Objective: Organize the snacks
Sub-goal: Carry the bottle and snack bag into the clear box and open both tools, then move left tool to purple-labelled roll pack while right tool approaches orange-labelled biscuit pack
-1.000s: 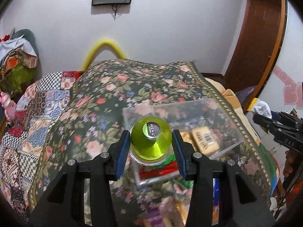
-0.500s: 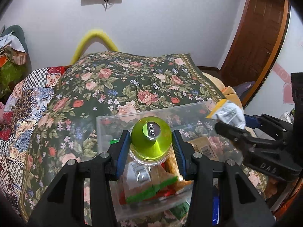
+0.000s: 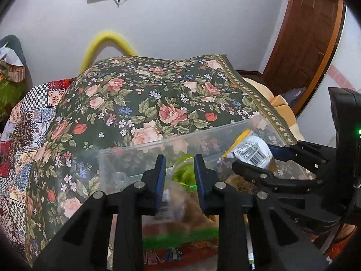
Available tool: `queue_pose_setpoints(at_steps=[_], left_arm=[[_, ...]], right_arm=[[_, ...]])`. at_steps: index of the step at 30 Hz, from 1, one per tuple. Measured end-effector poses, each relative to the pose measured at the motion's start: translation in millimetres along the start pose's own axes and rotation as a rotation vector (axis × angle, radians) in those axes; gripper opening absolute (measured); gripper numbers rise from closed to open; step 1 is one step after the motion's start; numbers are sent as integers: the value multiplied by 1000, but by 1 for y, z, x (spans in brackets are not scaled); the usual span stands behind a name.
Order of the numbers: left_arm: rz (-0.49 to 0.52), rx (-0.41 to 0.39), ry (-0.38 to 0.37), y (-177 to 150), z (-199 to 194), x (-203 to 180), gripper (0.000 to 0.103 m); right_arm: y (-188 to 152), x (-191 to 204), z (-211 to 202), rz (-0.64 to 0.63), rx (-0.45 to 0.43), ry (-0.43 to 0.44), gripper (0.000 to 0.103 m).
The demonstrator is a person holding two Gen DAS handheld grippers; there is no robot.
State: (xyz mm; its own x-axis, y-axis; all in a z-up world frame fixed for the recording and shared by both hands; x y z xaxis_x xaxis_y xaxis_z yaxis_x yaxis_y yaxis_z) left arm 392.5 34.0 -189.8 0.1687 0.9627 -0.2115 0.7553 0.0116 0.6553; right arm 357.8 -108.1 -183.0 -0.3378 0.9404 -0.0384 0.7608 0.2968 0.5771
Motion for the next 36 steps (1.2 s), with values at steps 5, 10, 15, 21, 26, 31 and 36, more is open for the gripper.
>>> queue_pose_setpoints(at_steps=[5, 10, 15, 21, 26, 31, 36], left_arm=[[-20, -2, -10, -4, -9, 1, 25], [3, -20, 6, -11, -36, -6, 27], [15, -53, 17, -21, -74, -12, 43], [24, -69, 43, -50, -119, -12, 53], [19, -36, 68, -88, -140, -6, 58], [-31, 19, 69, -129, -143, 6, 58], [-62, 84, 72, -171, -137, 10, 58]], right_arm=[[-1, 1, -7, -13, -13, -14, 53], [-1, 1, -29, -8, -50, -23, 60], [-9, -1, -67, 3, -102, -15, 64], [-31, -6, -110, 12, -145, -19, 66], [-63, -10, -137, 16, -153, -28, 68], [-106, -10, -145, 22, -105, -29, 68], [-154, -4, -145, 58, -25, -8, 68]])
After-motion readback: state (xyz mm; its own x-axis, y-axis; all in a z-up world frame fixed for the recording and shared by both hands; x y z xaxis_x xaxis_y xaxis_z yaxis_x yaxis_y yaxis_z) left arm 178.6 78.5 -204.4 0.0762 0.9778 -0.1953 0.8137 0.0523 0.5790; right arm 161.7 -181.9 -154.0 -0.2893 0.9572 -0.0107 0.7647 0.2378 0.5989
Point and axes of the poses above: each gripper's, at about its wrist camera, not at the fingertips, and z roughly the way its jaws point, x to its left, y to its top, the point moved 3 cm from there along z, roughly the way its jaws point, and after that the axes turned 6 degrees about -y, right-handed, at the moved point
